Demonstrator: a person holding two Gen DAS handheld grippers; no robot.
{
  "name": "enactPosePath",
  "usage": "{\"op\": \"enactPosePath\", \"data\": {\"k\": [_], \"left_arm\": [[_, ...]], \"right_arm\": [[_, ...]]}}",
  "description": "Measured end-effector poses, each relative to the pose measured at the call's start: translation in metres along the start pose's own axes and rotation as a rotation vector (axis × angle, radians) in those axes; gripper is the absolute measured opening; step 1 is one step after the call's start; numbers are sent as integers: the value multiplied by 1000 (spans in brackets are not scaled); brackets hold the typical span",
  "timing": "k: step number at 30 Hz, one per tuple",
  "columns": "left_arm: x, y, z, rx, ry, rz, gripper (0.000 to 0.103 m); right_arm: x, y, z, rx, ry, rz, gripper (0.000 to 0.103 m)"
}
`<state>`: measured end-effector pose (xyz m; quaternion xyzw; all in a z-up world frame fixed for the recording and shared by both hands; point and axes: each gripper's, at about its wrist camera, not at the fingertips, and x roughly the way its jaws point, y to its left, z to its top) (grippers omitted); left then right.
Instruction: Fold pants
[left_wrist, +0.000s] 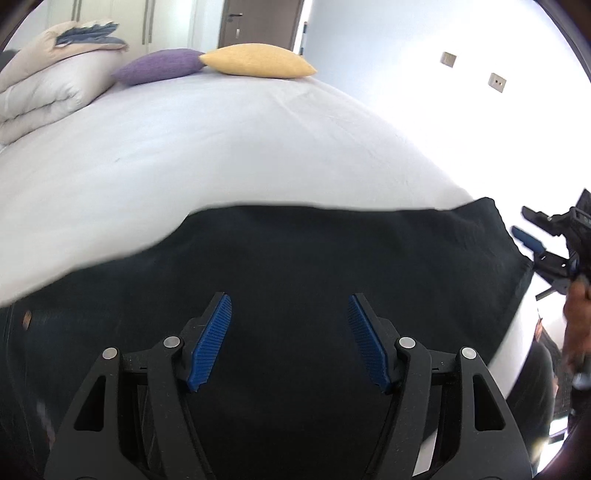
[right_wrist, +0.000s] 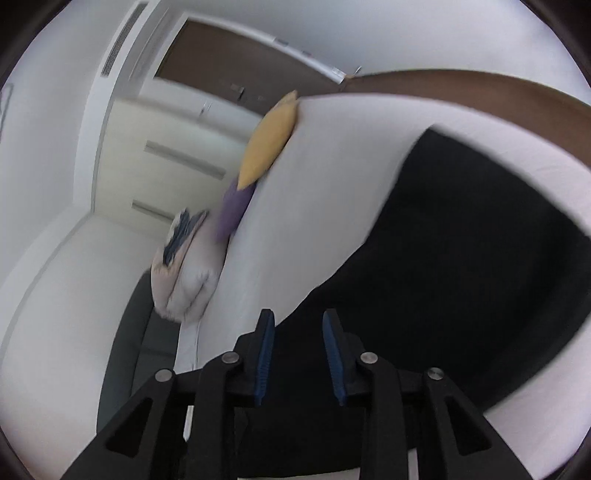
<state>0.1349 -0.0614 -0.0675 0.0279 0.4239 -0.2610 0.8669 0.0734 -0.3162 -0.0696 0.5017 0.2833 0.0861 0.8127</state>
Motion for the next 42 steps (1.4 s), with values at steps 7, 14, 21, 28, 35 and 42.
{"op": "enactPosePath", "data": {"k": [7, 14, 21, 28, 35, 42], "left_arm": [[70, 56, 32, -37, 150, -57, 62], [55, 111, 22, -118, 66, -263, 31], [14, 213, 1, -352, -22, -91, 27], [-91, 267, -43, -527, -179, 76, 26], [-77, 220, -59, -391, -122, 180, 26], [-33, 251, -85, -461, -82, 136, 26]], "right_arm": [[159, 4, -42, -41, 323, -96, 29], [92, -89, -2, 43, 86, -140, 0], [-36, -136, 42, 102, -221, -357, 0], [-24, -81, 22, 53, -196, -349, 5], [174, 75, -92, -267, 365, 37, 5], [338, 104, -145, -300, 551, -43, 6]]}}
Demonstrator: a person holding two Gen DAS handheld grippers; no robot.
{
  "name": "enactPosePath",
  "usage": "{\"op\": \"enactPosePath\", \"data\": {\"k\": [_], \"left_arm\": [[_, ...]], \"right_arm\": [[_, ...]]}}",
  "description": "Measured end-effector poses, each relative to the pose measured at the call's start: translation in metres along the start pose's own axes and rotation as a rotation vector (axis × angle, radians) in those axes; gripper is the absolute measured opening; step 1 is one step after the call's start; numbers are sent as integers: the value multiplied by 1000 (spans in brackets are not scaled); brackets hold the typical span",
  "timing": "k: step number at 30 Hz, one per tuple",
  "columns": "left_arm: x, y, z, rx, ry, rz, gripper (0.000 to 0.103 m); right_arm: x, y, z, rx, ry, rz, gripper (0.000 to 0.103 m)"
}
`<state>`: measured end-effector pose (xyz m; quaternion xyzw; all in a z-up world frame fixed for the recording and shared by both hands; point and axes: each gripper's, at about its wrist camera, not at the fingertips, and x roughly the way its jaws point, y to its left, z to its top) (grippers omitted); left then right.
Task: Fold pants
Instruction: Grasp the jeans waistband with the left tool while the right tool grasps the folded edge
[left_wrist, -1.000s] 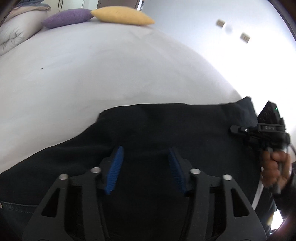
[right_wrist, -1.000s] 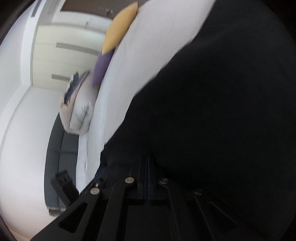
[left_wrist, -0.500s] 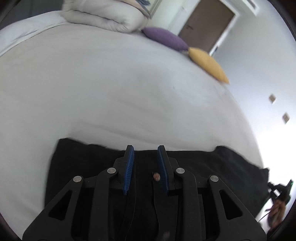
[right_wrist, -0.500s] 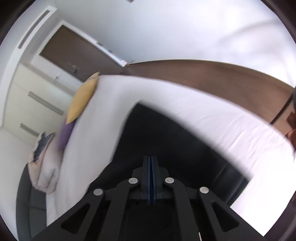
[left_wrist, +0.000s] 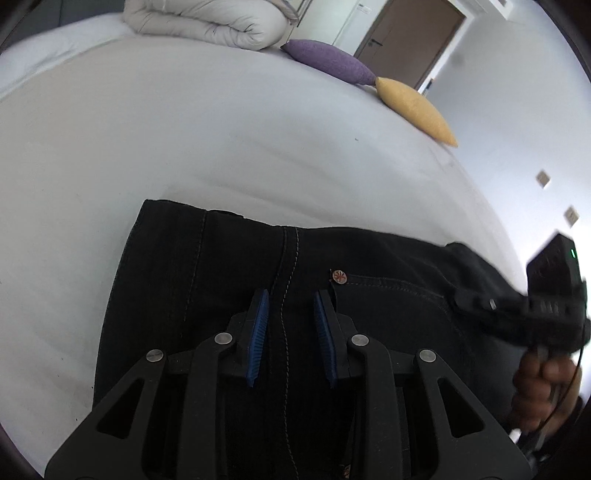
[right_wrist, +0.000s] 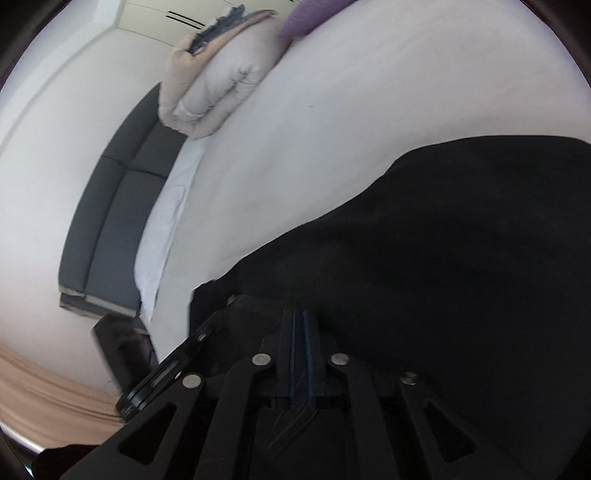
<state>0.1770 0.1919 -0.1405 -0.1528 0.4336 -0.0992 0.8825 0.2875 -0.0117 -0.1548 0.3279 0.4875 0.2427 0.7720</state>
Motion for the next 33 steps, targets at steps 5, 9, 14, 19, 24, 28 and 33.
{"op": "enactPosePath", "data": {"k": [5, 9, 14, 19, 24, 28, 33], "left_arm": [[5, 6, -2, 3, -18, -17, 26], [11, -7, -14, 15, -21, -5, 26], [7, -9, -7, 23, -21, 7, 26], [1, -14, -10, 39, -19, 34, 26], [-14, -49, -1, 58, -19, 146, 26], [-31, -136, -10, 104, -65, -4, 26], [14, -236, -44, 232, 68, -180, 26]], "right_arm": [[-1, -63, 34, 198, -113, 110, 0], [-65, -114, 29, 275, -303, 27, 0], [-196, -200, -5, 482, -584, -94, 0], [-336, -261, -49, 585, -816, -288, 0], [-404, -237, -102, 663, -955, -320, 8], [-328, -159, -78, 462, -842, -98, 8], [-168, -88, -38, 290, -477, 119, 8]]}}
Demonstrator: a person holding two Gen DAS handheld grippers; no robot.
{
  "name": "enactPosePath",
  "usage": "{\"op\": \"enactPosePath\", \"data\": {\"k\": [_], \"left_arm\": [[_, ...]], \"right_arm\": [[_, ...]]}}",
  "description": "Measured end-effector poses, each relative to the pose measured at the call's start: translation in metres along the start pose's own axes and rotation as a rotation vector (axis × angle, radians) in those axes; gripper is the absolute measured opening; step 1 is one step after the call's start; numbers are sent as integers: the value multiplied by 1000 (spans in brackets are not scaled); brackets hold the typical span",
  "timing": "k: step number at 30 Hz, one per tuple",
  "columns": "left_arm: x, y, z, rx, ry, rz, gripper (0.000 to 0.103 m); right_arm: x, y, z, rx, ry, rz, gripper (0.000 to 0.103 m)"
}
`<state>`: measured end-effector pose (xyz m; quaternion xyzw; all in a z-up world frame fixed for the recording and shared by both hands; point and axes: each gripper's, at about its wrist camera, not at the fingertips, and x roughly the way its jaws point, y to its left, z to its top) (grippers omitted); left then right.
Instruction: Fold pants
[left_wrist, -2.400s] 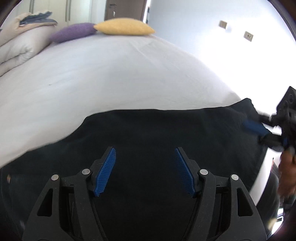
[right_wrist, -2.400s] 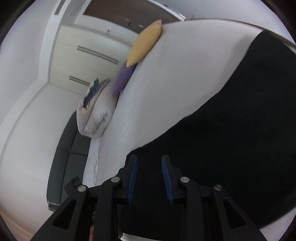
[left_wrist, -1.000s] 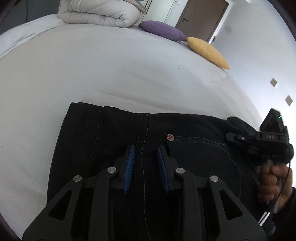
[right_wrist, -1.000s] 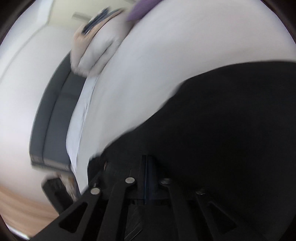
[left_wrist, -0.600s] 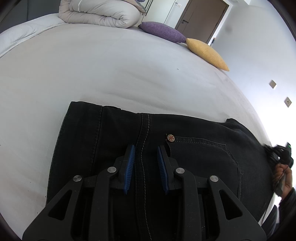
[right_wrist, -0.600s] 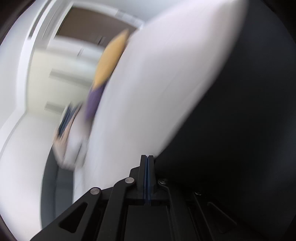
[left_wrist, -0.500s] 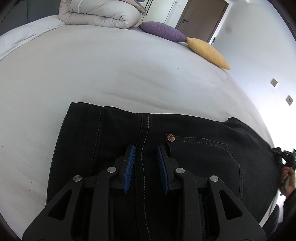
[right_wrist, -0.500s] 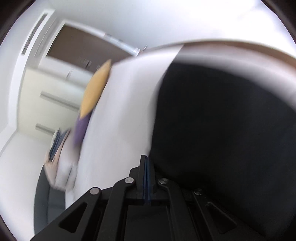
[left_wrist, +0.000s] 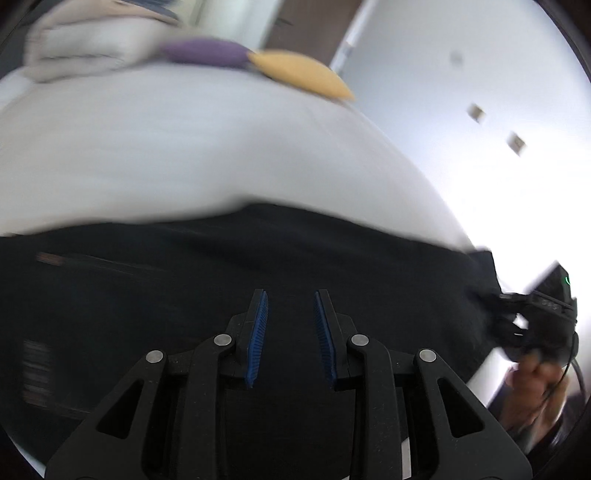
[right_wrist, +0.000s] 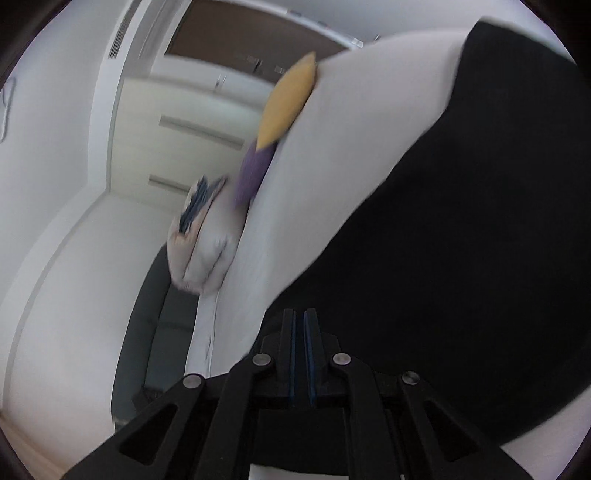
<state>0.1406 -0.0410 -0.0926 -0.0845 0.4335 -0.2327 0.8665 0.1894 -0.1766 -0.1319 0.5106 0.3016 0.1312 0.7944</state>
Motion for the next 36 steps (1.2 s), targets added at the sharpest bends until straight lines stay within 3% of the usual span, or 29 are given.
{"op": "enactPosePath", "data": {"k": [2, 4, 6, 8, 13, 14, 16, 17, 19, 22, 25, 28, 31, 36], "left_arm": [[30, -10, -11, 9, 68, 18, 26], [44, 3, -23, -34, 79, -6, 26], [43, 16, -27, -75, 61, -47, 26], [42, 27, -28, -109, 62, -76, 26], [46, 28, -32, -94, 45, -68, 26], [46, 28, -34, -91, 42, -68, 26], [43, 31, -37, -102, 38, -81, 26], [44, 33, -37, -111, 37, -90, 26], [35, 36, -41, -121, 34, -101, 26], [29, 40, -41, -122, 34, -102, 26], [31, 39, -41, -129, 35, -112, 26], [29, 41, -43, -136, 33, -121, 26], [26, 46, -42, -136, 30, -119, 26], [25, 47, -42, -138, 28, -121, 26]], "right_arm": [[38, -6, -8, -37, 80, -39, 8], [37, -34, -4, 34, 60, -122, 0], [-2, -77, 9, 120, -51, -80, 0], [-45, -91, 23, 95, -173, -156, 0], [-156, -123, 54, 188, -461, -291, 2], [-180, -122, 55, 211, -522, -390, 15], [-209, -123, 51, 238, -572, -347, 34], [-217, -121, 47, 246, -589, -309, 52], [-221, -112, 37, 238, -599, -279, 63], [-233, -121, 18, 251, -512, -207, 63], [-191, -128, 18, 311, -419, -176, 62], [-193, -143, 31, 331, -445, -170, 57], [-223, -153, 26, 373, -461, -117, 57], [-226, -147, 33, 385, -465, -83, 57]]}}
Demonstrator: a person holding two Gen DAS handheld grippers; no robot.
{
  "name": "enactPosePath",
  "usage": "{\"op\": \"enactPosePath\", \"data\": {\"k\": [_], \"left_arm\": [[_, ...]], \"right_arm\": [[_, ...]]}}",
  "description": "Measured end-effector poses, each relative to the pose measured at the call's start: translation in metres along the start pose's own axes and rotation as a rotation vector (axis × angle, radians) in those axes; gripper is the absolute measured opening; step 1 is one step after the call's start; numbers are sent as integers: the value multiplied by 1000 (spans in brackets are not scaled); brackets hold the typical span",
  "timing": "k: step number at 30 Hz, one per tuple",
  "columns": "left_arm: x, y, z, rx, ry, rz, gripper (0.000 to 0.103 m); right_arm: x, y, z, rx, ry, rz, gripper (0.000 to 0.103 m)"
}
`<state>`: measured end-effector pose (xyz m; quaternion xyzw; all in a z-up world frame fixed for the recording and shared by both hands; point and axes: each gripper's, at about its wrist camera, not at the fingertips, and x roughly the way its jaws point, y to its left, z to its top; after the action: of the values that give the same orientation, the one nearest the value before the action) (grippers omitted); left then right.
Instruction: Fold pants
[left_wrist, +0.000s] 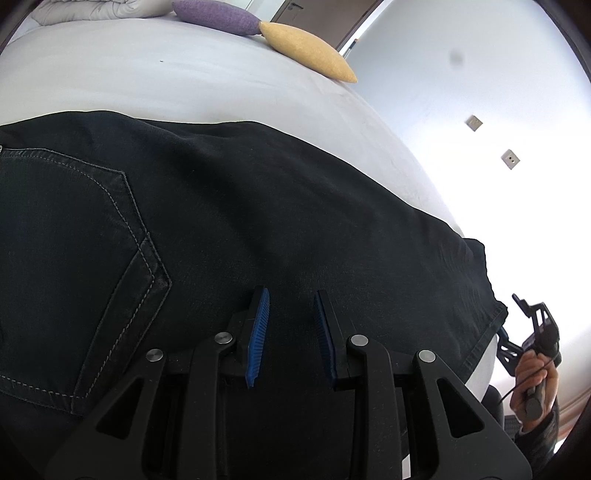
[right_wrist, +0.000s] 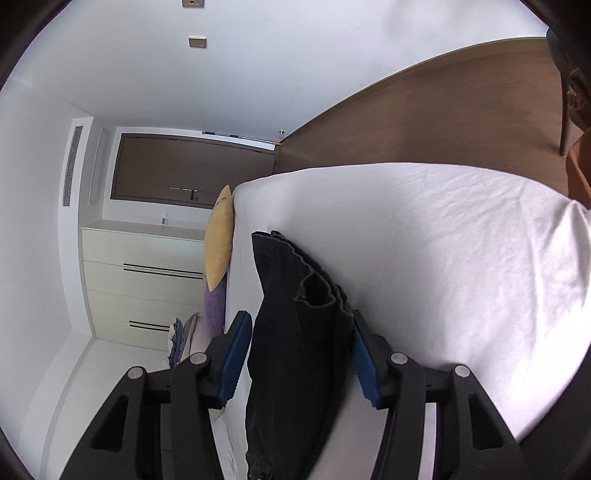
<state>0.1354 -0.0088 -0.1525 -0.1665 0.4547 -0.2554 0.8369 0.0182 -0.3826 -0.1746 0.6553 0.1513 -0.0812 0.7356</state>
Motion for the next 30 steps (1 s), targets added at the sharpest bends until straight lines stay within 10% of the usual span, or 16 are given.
{"op": "enactPosePath", "data": {"k": [4, 8, 17, 26, 30], "left_arm": [[0, 1, -1, -2, -1, -6, 26], [-2, 4, -1, -12, -5, -23, 26], [-7, 18, -1, -26, -16, -51, 26], [-14, 27, -2, -33, -18, -60, 26], [-20, 28, 2, -71, -8, -63, 26]], "right_arm": [[32, 23, -2, -30, 13, 6, 54], [59, 24, 2, -40, 30, -18, 13], [67, 50, -10, -210, 0, -141, 11], [91, 163, -155, -953, 107, -240, 11], [127, 148, -249, -1341, 175, -379, 11]]}}
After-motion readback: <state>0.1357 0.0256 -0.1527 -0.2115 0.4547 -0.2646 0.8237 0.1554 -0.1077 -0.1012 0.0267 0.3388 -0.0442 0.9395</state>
